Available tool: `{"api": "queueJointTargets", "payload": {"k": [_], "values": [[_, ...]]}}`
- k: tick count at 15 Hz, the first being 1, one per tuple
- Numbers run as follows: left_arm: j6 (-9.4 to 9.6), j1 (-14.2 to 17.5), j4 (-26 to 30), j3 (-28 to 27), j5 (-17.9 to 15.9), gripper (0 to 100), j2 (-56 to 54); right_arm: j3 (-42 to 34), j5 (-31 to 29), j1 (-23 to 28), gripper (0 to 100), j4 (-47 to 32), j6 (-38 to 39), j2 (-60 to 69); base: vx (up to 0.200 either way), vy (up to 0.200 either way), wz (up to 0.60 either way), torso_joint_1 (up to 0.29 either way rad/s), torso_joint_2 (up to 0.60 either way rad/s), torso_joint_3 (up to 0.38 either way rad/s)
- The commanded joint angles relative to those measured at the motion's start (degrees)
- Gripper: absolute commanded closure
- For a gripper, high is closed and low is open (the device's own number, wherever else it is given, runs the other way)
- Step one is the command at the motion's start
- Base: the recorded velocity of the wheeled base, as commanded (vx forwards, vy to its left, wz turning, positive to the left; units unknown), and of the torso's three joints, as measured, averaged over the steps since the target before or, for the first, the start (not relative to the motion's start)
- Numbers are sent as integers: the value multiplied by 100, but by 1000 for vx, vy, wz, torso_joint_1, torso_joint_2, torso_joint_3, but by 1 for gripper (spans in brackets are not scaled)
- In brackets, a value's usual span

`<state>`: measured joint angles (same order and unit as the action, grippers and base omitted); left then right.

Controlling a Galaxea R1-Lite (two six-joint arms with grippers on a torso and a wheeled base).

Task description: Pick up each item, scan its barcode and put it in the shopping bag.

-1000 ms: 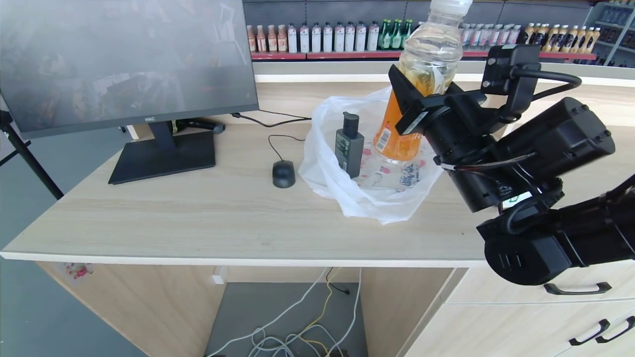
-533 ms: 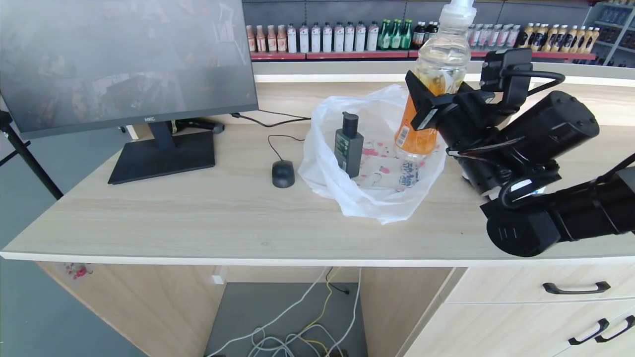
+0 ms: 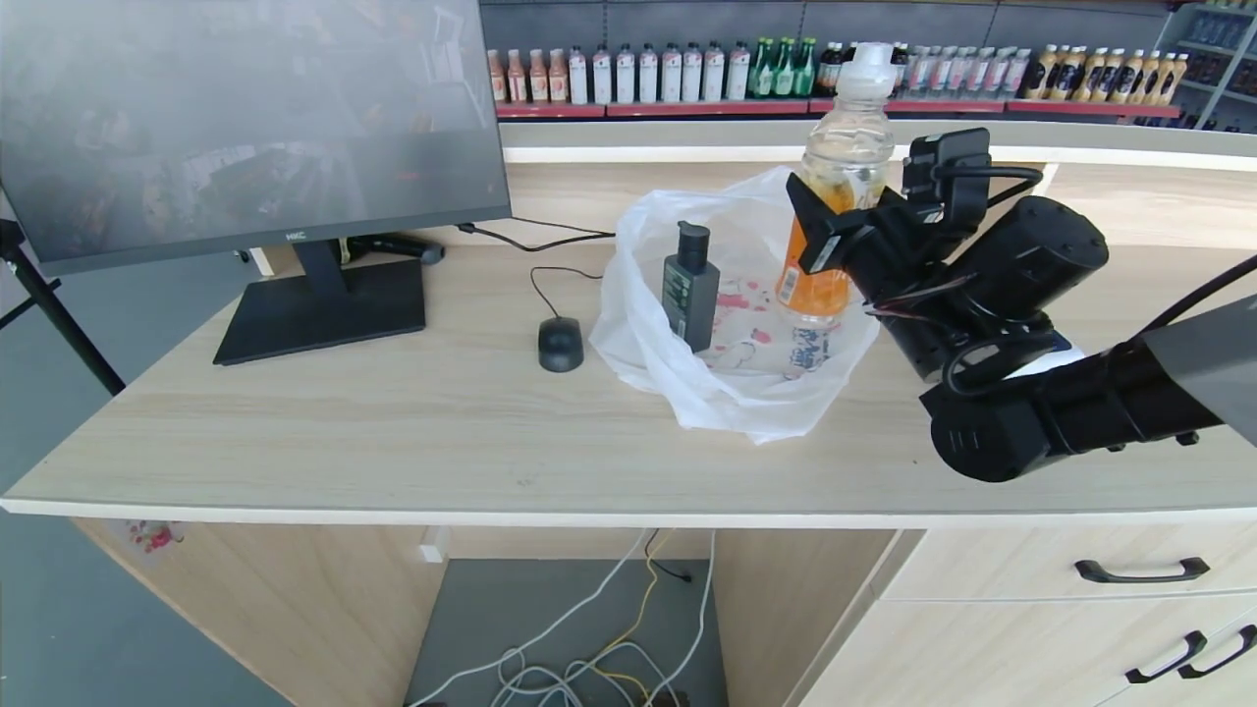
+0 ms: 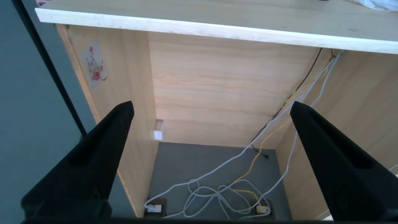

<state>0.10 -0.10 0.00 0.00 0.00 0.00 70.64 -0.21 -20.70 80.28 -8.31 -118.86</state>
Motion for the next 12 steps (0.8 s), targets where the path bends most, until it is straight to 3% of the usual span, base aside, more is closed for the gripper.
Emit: {"api": "queueJointTargets", "payload": {"k": [1, 12], "values": [[-1, 1, 0, 0, 0, 0, 0, 72, -6, -13, 100, 6, -4, -252, 0, 0, 0, 0, 0, 0], [-1, 1, 0, 0, 0, 0, 0, 63, -32, -22, 100, 6, -21, -639, 0, 0, 0, 0, 0, 0]]}}
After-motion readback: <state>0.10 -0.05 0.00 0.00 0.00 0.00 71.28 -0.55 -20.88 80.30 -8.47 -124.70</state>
